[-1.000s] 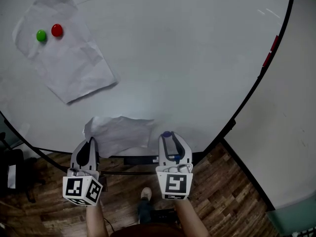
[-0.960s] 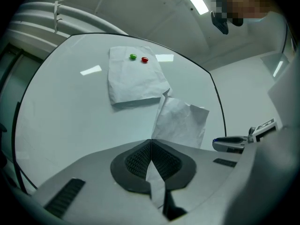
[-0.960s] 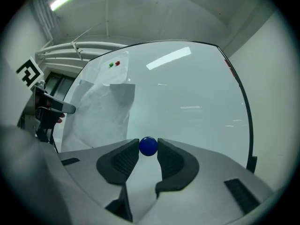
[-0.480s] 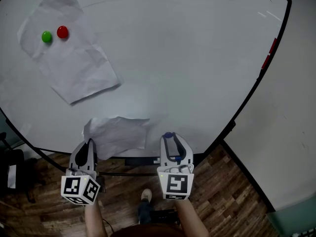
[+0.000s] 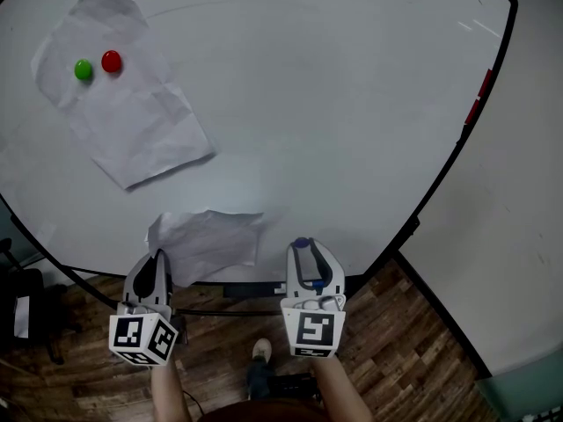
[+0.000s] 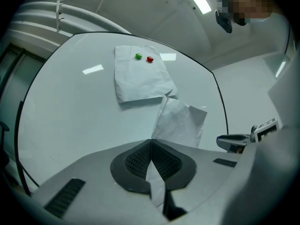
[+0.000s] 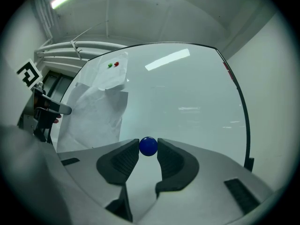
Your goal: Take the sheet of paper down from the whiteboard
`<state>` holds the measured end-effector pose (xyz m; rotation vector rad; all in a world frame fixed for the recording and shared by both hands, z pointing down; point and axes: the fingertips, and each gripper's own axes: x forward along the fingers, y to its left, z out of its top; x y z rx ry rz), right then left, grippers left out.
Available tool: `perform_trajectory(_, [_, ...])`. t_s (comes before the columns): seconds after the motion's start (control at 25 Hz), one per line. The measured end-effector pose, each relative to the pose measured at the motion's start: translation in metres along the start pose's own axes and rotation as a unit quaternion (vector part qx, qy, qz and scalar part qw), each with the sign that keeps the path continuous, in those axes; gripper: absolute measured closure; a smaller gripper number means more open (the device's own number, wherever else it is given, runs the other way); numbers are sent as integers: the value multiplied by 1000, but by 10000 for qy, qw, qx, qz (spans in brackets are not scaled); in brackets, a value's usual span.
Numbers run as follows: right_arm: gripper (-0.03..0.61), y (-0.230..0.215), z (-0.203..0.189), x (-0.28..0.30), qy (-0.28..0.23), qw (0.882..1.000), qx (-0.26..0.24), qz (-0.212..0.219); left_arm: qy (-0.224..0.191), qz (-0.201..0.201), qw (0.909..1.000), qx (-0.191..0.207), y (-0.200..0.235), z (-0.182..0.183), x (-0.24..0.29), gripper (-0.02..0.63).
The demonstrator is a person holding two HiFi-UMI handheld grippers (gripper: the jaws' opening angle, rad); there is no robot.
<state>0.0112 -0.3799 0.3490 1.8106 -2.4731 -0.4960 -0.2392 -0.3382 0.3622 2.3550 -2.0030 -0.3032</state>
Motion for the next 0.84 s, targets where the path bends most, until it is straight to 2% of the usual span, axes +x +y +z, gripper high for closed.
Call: perform_trajectory(0.84, [443,-2,-5,0,14,9999,95,116,-21,-24,10000,-46,-2,0,4,591])
